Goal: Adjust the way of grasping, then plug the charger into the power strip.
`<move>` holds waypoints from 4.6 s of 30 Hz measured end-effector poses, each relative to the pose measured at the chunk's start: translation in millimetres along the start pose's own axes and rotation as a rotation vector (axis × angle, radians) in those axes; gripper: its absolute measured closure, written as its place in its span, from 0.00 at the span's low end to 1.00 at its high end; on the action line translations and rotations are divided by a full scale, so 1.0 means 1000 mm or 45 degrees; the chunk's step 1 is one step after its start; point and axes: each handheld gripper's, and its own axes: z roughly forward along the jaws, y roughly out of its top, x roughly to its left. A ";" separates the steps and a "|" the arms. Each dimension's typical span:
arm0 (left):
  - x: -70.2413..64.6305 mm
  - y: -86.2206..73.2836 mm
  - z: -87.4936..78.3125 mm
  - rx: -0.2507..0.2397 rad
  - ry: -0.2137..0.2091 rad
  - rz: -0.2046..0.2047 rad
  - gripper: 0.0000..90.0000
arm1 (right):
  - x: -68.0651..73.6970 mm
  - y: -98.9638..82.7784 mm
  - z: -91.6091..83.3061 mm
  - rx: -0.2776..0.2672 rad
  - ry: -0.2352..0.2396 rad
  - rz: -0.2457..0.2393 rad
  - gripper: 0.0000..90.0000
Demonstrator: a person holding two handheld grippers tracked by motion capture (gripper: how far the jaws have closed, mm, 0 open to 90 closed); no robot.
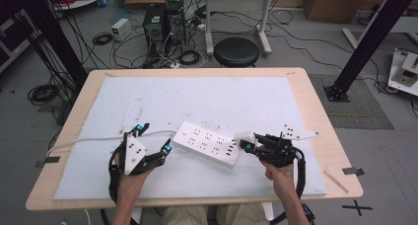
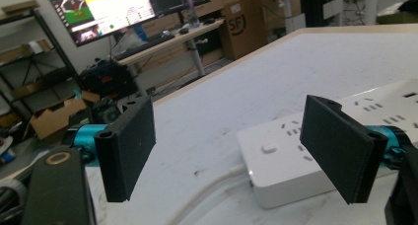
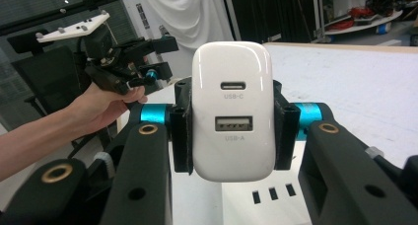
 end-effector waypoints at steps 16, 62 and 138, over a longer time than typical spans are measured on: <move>0.041 -0.021 -0.033 0.034 0.148 -0.205 0.24 | -0.004 0.011 -0.002 0.117 -0.065 -0.070 0.70; 0.054 -0.037 -0.048 0.190 0.273 -0.245 0.24 | -0.019 0.058 0.121 1.070 -0.132 -0.311 0.70; 0.051 -0.038 -0.049 0.190 0.247 -0.295 0.25 | -0.019 0.037 0.126 1.003 -0.222 -0.295 0.71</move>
